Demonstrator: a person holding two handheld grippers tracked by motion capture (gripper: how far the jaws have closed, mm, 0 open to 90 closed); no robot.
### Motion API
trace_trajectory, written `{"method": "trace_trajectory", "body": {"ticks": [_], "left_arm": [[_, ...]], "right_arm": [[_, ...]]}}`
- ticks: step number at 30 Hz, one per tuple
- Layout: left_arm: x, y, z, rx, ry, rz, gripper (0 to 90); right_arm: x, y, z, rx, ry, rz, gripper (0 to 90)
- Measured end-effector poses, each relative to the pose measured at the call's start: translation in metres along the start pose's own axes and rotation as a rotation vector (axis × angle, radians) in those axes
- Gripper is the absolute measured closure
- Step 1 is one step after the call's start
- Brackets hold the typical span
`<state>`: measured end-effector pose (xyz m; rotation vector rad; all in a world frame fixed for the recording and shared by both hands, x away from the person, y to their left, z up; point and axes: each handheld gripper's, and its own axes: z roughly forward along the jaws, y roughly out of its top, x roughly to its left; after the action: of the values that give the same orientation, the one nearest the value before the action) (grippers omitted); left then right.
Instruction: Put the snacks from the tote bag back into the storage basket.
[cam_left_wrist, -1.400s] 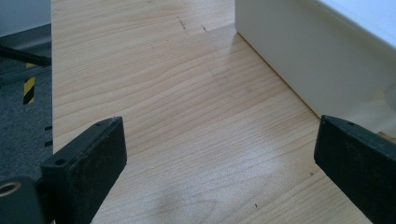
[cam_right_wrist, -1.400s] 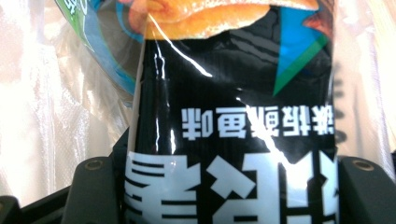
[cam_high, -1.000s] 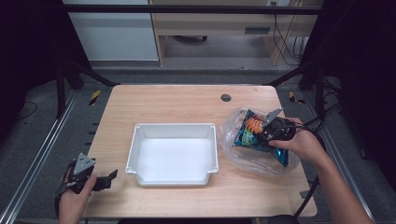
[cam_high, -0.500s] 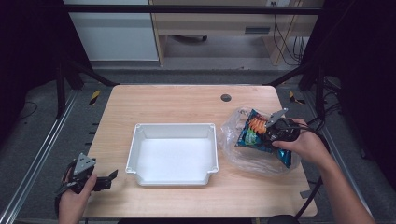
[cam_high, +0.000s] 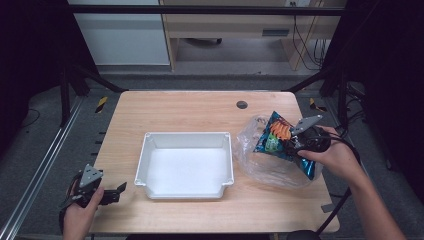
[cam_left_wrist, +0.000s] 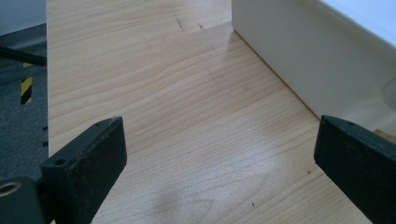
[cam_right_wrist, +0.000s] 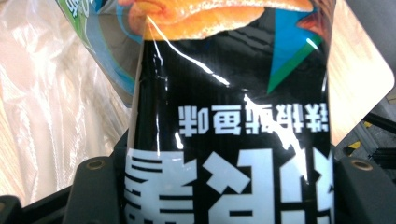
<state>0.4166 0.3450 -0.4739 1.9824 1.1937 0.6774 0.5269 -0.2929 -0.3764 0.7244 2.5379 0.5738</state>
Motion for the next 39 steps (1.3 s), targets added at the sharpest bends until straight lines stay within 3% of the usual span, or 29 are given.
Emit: {"method": "trace_trajectory", "body": {"ticks": [7, 39], "left_arm": [[0.000, 0.000, 0.000, -0.001, -0.001, -0.001, 2.2], [0.000, 0.000, 0.000, -0.003, 0.000, -0.001, 2.2]], "right_arm": [[-0.001, 0.003, -0.011, -0.018, -0.035, 0.023, 36.7], [0.005, 0.012, -0.038, -0.121, -0.038, 0.020, 38.6]]}}
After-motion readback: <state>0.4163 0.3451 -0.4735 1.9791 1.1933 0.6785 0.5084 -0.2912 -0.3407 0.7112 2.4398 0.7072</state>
